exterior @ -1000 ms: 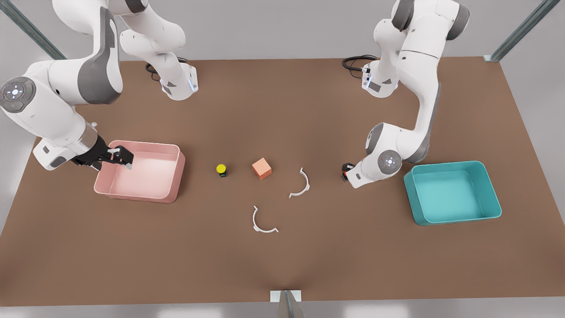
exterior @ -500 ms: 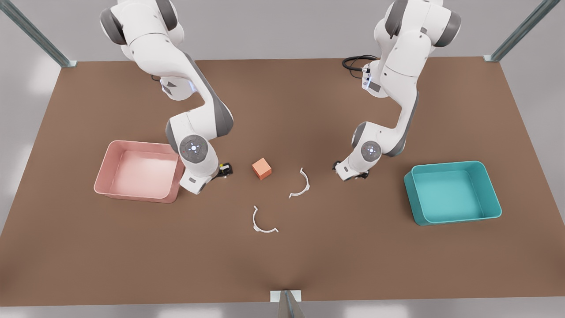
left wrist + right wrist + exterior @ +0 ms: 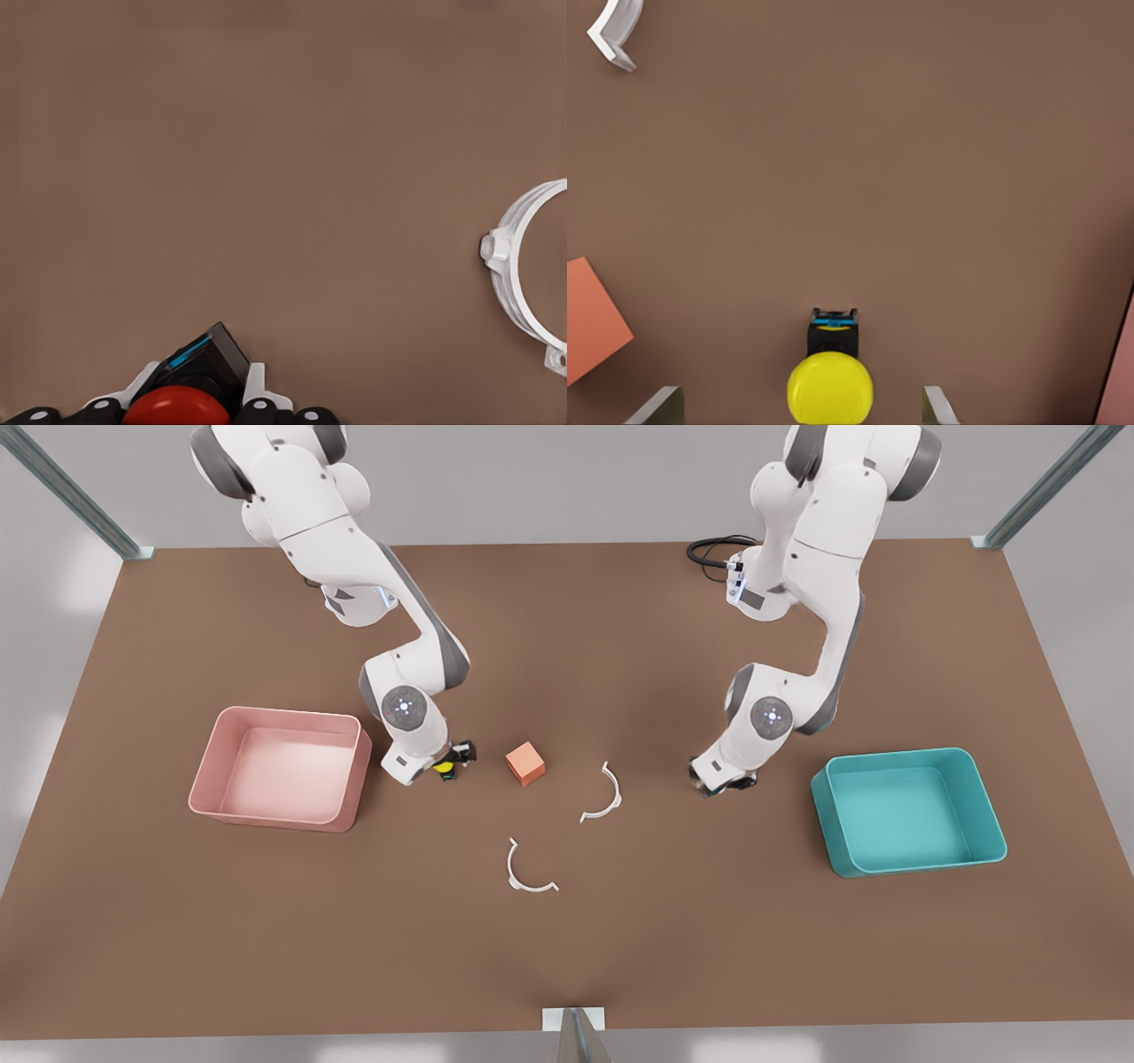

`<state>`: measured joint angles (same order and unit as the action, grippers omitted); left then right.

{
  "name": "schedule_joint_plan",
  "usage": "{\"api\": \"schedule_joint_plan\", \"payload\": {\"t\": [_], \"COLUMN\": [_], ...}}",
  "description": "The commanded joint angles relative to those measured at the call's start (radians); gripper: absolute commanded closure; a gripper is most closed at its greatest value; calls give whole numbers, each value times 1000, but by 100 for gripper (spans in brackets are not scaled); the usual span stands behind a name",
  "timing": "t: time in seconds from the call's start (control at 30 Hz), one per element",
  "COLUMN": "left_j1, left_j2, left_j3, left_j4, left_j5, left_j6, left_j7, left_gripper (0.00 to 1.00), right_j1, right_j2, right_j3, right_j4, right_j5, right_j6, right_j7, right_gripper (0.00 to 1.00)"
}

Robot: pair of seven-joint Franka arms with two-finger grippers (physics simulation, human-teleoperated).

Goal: Place the red button in the blue storage box with the left arm, and place the yellow button in the pink storage box with the right arm

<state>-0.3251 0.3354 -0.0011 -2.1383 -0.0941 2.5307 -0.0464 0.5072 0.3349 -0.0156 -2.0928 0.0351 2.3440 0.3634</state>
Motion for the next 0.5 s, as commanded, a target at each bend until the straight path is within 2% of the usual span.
{"api": "schedule_joint_plan", "payload": {"t": [0.0, 0.1, 0.23, 0.3, 0.33, 0.37, 0.47], "left_j1": [86, 316, 550, 575, 575, 574, 561], "left_j2": [-77, -118, -46, 33, 51, 56, 67], "left_j3": [1, 1, 1, 3, 1, 1, -2], "left_j4": [18, 155, 259, 301, 305, 307, 373], "left_j5": [-15, -10, 28, 28, 28, 27, 24], "left_j6": [-205, -472, -503, -498, -492, -490, -572], "left_j7": [233, 581, 970, 1030, 1034, 1027, 814], "left_gripper": [56, 55, 54, 54, 3, 0, 0], "right_j1": [0, -1, 0, 2, 2, 0, 0], "right_j2": [7, 7, 13, 44, 55, 58, 78], "right_j3": [2, 3, 5, 5, 6, 8, 8], "right_j4": [-32, -81, -128, -131, -131, -131, -142], "right_j5": [2, 2, 0, 0, 0, -1, -1], "right_j6": [176, 228, 302, 353, 374, 377, 425], "right_j7": [89, 68, 59, 48, 46, 37, 29], "right_gripper": [0, 0, 0, 0, 0, 0, 0]}}
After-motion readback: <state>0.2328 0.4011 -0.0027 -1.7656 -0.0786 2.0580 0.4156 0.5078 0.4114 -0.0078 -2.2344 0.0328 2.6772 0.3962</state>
